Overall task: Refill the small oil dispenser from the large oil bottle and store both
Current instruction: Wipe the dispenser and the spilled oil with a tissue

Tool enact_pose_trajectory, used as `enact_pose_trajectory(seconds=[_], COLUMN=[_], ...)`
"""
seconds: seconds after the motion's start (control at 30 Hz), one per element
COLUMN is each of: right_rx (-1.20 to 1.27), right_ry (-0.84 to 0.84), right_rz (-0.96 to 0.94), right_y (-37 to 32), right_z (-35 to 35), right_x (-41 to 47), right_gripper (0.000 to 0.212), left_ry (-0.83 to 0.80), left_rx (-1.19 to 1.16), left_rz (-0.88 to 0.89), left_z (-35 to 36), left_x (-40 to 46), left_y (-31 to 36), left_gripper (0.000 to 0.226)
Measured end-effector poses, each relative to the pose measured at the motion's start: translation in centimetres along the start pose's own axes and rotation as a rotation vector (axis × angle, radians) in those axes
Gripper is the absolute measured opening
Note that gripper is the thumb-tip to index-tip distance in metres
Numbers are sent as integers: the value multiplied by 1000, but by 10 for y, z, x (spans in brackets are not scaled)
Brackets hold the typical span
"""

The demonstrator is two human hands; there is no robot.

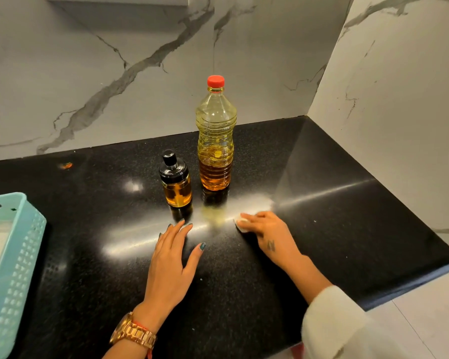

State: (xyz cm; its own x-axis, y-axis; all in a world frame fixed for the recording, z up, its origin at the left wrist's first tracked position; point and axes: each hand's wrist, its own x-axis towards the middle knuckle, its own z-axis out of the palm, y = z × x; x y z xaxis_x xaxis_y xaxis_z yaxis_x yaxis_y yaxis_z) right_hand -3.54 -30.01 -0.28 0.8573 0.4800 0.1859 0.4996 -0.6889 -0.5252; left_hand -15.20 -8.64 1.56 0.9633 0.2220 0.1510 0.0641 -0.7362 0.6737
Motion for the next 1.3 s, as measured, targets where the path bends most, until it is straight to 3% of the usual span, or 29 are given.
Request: enact_pose_trajectory(seconds=[0.1,0.27,0.37,0.5,0.63,0.73,0.87,1.03,1.13,1.2,1.3], right_rx=[-45,-36,-111,-138,-65,-43,-32,-52,-108,-71,-65], right_ry=[37,91,109,-6,-21,-18,12,147,157,76,2], right_rz=[-62,190,160,64,-123,-201,-160,62,56,40,-107], right_y=[25,52,43,9,-16,-6,24,51,39,27,20], right_z=[-15,-41,-26,1,16,10,-13,-32,-23,-12,-9], right_x=[-34,-6,34,55,25,-7,-33,-15,15,25,7], right_gripper=[49,36,43,50,40,44,51,45,42,44,45], left_ry=[-4,7,14,17,17,21,42,62,62,58,62], left_rx=[-2,5,12,15,19,27,19,31,39,40,43], left_rz=[-13,-11,-5,3,-14,-29,-37,-50,-57,-65,-65], left_z=[-2,-3,-2,0,-1,-1,-2,1,5,9,10], left_x=[-1,-3,-4,-7,-8,-10,-12,-16,-19,-22,-24], left_y=[1,3,5,5,7,9,12,15,18,22,25], left_gripper=[58,58,57,57,59,59,58,56,54,56,59])
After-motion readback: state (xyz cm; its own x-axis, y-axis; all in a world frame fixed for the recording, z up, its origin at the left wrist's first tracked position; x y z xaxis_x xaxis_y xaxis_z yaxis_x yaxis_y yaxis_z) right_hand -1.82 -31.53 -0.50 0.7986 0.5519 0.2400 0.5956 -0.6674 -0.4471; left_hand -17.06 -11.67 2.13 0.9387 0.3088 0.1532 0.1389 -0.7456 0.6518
